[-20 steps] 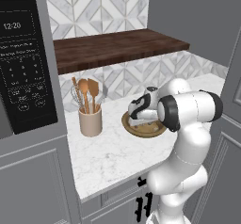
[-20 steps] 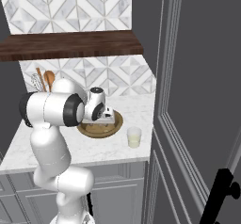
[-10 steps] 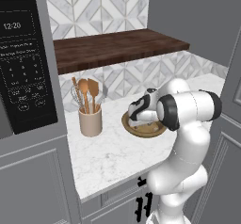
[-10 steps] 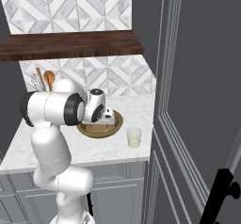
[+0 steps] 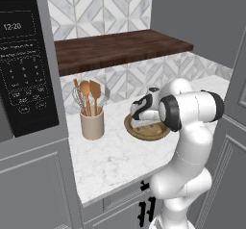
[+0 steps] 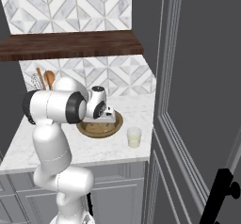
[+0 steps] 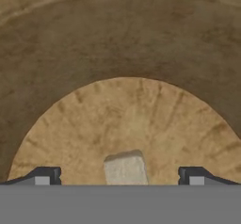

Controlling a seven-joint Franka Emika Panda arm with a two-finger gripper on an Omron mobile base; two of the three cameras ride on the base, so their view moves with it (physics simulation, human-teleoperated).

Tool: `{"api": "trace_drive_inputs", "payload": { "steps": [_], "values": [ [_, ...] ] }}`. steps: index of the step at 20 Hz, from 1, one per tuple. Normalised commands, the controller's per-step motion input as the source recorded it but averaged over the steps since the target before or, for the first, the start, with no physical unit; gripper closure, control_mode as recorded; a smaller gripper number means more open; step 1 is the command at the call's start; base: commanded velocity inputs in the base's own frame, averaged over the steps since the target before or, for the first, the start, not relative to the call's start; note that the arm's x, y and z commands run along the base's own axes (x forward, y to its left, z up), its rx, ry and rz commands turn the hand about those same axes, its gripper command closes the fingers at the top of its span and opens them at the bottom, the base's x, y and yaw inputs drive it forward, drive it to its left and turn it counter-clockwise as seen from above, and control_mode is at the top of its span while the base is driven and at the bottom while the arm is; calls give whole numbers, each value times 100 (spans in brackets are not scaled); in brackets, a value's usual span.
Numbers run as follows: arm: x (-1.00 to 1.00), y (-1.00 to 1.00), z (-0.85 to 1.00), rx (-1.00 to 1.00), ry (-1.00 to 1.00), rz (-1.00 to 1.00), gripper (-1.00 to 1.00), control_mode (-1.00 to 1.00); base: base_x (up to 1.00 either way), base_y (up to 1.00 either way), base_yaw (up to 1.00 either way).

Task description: Grab a lemon wedge from the fridge and one ice cube from the ice bowl, and put them in the glass of lemonade.

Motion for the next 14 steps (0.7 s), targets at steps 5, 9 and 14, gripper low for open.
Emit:
{"api": "trace_drive_inputs", "payload": {
  "steps": [5,9,14],
  "values": [
    [0,0,-35,0,-1,0,-100,-100,0,0,0],
    [0,0,-36,0,-3,0,-100,-100,0,0,0],
    [0,0,0,0,0,0,100,-100,0,0,0]
  ]
}}
